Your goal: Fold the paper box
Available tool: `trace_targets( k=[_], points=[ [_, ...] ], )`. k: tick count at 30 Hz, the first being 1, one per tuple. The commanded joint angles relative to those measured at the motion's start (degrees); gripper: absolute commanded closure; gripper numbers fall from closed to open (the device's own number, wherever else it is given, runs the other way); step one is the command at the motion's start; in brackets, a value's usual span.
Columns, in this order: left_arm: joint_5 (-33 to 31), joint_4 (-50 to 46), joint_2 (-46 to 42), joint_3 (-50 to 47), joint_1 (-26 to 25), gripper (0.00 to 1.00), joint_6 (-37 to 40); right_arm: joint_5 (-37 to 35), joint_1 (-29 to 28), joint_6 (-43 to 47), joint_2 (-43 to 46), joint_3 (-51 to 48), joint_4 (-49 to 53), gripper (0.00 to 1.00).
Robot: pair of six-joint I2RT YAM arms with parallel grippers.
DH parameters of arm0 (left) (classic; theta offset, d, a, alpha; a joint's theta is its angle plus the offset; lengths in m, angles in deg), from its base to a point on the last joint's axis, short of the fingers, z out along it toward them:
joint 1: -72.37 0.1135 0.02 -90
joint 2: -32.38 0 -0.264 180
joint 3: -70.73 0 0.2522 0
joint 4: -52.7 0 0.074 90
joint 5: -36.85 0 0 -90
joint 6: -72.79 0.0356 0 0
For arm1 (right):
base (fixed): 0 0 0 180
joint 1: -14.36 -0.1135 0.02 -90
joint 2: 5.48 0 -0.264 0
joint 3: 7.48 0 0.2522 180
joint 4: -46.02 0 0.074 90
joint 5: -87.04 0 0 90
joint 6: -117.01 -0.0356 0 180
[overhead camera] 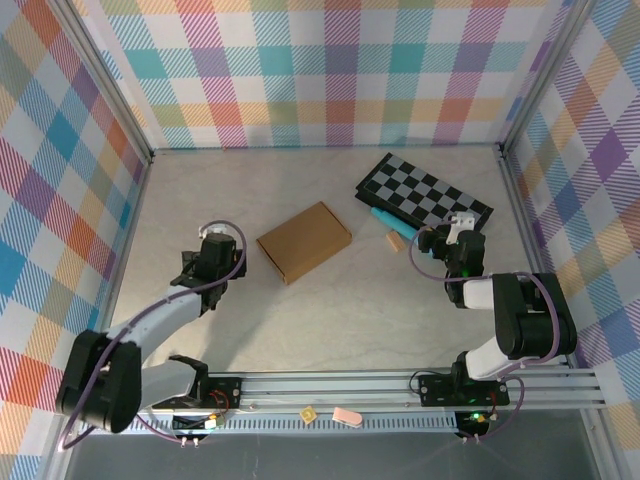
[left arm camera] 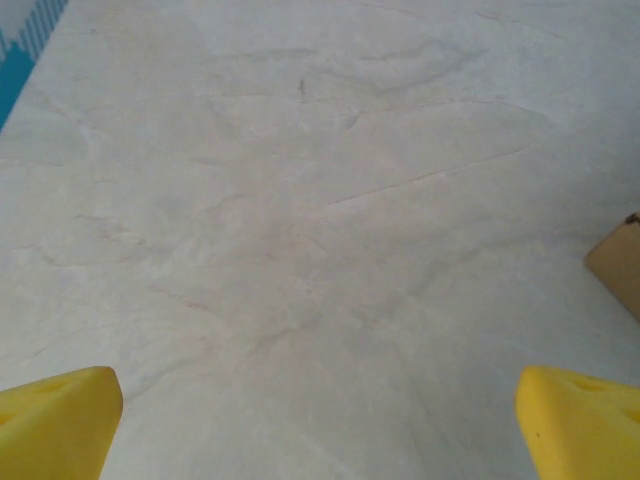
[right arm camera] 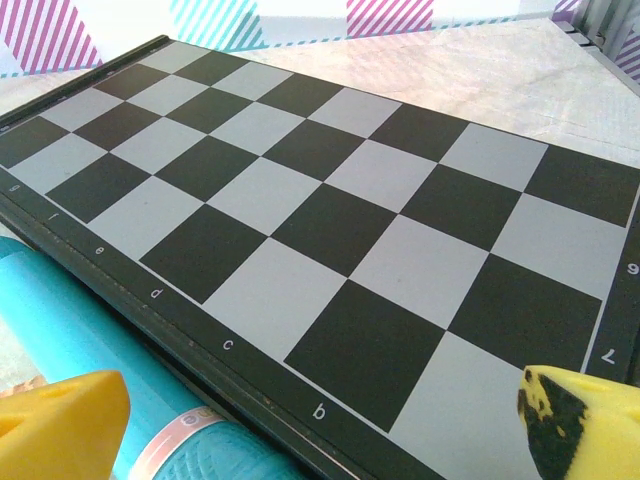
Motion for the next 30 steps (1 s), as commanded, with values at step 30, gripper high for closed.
trace_targets(
  k=[30],
  points=[
    [20.03, 54.33, 20.82, -10.11, 11.41, 0.0, 5.1, 0.88, -0.03, -0.34, -0.35, 0.87, -0.44, 0.01]
  ],
)
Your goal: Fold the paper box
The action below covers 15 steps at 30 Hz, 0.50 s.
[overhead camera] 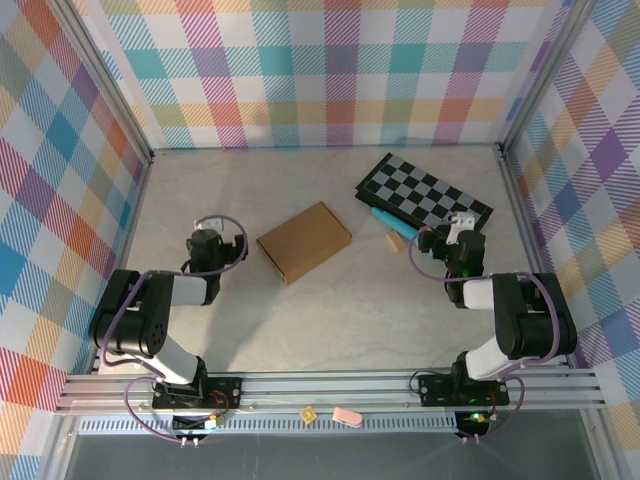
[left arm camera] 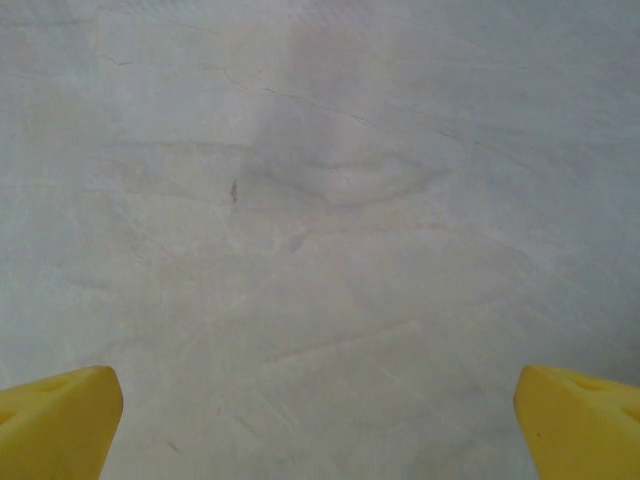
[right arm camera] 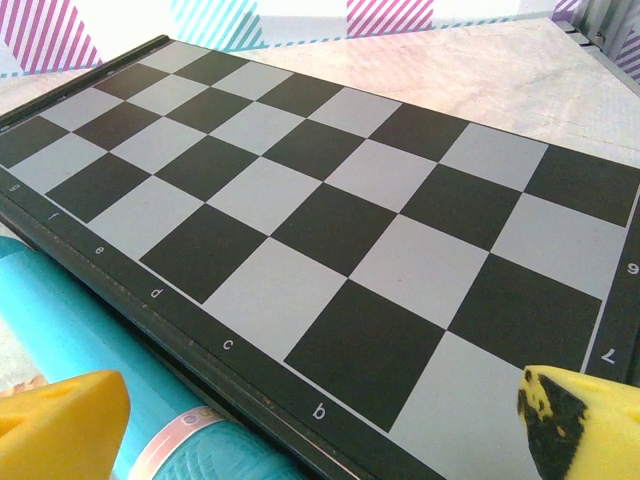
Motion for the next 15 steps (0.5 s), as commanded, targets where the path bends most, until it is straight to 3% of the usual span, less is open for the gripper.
trace_targets(
  k=[1, 2, 5, 9, 15],
  points=[
    [4.55, 12.71, -0.56, -4.4, 0.61, 0.0, 2.04, 0.88, -0.06, -0.32, -0.38, 0.85, -0.44, 0.01],
    [5.47, 16.75, 0.33, -5.66, 0.59, 0.0, 2.55, 0.83, -0.07, -0.38, -0.38, 0.87, -0.44, 0.01],
    [6.46, 17.25, 0.03, -6.1, 0.56, 0.0, 2.7, 0.87, -0.08, -0.37, -0.38, 0.87, -0.4, 0.01],
    [6.99, 4.45, 0.53, 0.82, 2.0, 0.0, 0.76, 0.83, -0.15, -0.29, -0.37, 0.92, -0.27, 0.01],
    [7.83, 5.17, 0.68, 0.53, 3.33, 0.0, -0.29, 0.62, -0.36, -0.1, -0.43, 1.05, -0.09, 0.01]
  ],
)
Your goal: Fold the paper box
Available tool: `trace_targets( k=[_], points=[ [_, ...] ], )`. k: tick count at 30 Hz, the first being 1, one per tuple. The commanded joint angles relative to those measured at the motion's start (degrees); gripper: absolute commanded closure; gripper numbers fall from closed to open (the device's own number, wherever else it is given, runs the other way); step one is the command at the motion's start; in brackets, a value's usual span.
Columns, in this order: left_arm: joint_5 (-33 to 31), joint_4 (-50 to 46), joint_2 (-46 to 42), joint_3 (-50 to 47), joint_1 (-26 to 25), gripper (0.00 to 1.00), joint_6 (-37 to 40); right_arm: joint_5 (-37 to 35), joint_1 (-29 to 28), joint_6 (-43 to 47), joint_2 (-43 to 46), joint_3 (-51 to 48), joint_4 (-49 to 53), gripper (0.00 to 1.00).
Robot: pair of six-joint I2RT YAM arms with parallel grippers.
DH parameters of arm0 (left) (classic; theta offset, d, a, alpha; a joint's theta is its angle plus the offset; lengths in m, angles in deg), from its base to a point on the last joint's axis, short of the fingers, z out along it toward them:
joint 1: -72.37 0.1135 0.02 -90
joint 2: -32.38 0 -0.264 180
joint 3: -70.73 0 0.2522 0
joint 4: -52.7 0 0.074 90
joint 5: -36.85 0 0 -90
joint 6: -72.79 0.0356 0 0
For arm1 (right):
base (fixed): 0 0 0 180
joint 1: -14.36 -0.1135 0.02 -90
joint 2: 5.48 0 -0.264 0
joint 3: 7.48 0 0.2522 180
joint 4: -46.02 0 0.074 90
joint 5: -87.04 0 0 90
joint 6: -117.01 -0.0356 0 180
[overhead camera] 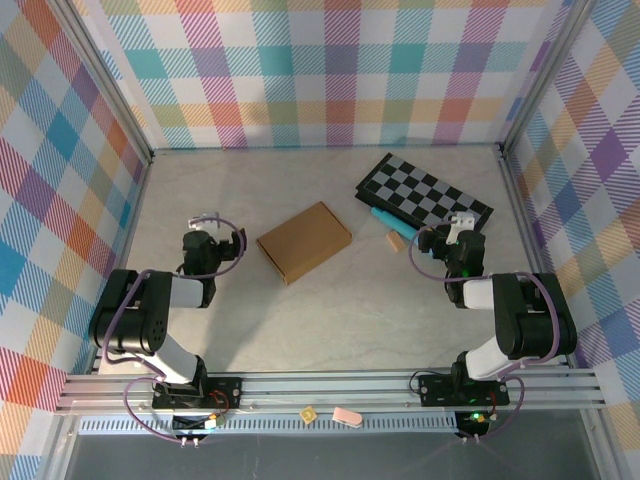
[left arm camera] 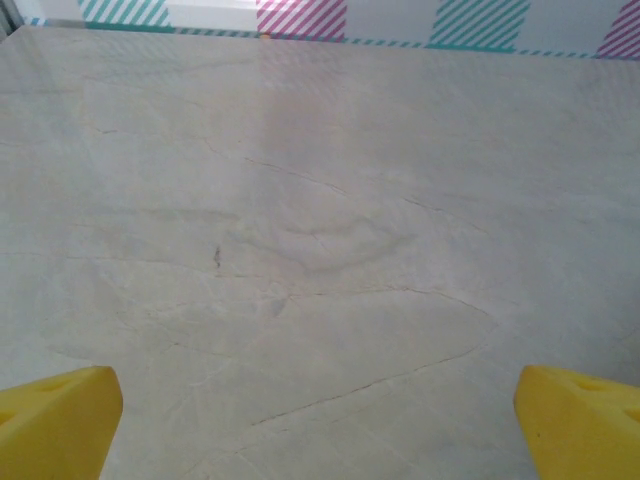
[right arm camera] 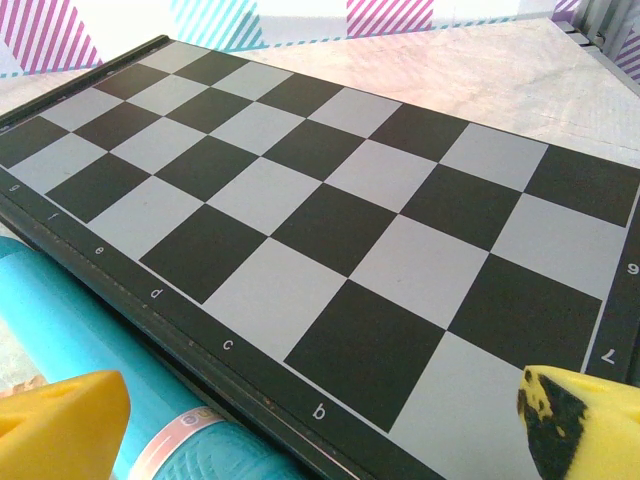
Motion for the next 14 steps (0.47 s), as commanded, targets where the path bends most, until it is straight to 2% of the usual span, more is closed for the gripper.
trace_targets(
  k=[1, 14],
  points=[
    [1.79, -0.96, 0.21, 0.03, 0.41, 0.0, -0.91, 0.61, -0.31, -0.13, -0.44, 1.05, -0.12, 0.01],
    [1.79, -0.77, 0.2, -0.03, 0.41, 0.0, -0.86, 0.55, -0.37, -0.04, -0.45, 1.05, -0.19, 0.01]
  ],
)
